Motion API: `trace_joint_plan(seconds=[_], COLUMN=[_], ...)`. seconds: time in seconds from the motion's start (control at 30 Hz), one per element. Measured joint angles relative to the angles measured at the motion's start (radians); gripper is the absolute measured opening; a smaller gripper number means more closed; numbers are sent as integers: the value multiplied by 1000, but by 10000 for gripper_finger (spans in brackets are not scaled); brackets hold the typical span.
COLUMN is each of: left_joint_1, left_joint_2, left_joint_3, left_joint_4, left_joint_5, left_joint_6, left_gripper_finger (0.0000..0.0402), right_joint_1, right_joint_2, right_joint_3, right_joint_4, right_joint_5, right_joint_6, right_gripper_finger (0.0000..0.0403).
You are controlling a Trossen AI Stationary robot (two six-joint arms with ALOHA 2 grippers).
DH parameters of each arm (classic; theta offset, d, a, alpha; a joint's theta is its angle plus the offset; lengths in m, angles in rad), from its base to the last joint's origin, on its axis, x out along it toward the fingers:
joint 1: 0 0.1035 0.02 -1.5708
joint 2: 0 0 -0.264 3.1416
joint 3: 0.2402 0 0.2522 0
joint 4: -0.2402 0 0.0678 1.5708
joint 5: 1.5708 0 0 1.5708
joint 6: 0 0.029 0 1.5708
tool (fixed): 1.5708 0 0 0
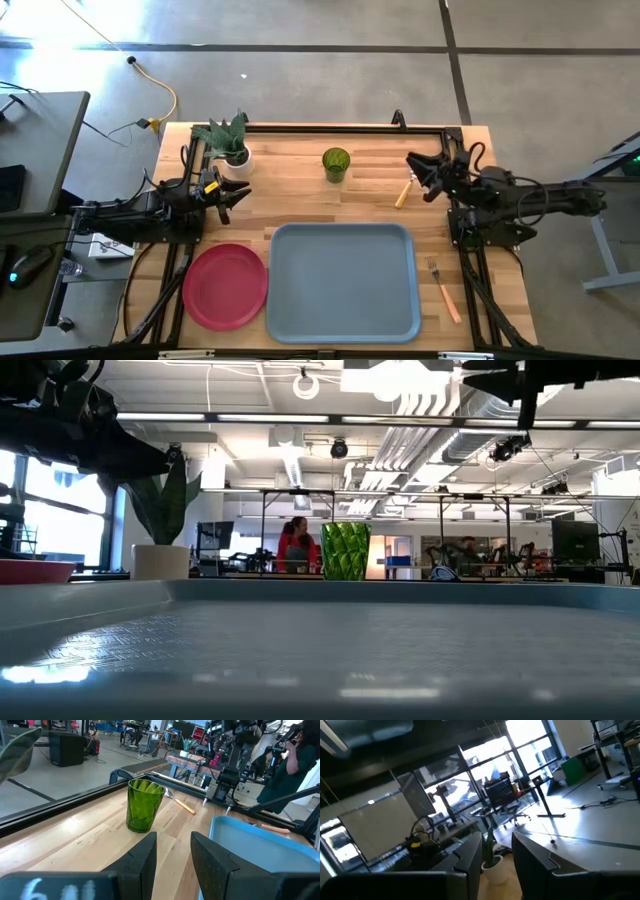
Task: Pick and place plate/cup/fork/spoon on tray
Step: Put the green cup on the blue tray
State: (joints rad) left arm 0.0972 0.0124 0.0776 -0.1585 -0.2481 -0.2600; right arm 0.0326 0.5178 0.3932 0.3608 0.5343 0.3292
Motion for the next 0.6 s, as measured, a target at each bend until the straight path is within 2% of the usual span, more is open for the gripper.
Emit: trace_joint_plan(seconds=[0.27, 0.6], left_joint_1=[0, 0], left_joint_2=[0, 0], left_joint_3=[0, 0], left_joint_4=[0, -1], left_joint_5=[0, -1], left_joint_6=[0, 0], left_gripper_finger=[110, 110], right_joint_1=[0, -46], right_joint_2=[174, 381], right_joint_3=[146, 337], right_joint_4=[-118, -213], right_joint_5=[75, 44], right_joint_6=[-65, -110], right_gripper_finger=[99, 99])
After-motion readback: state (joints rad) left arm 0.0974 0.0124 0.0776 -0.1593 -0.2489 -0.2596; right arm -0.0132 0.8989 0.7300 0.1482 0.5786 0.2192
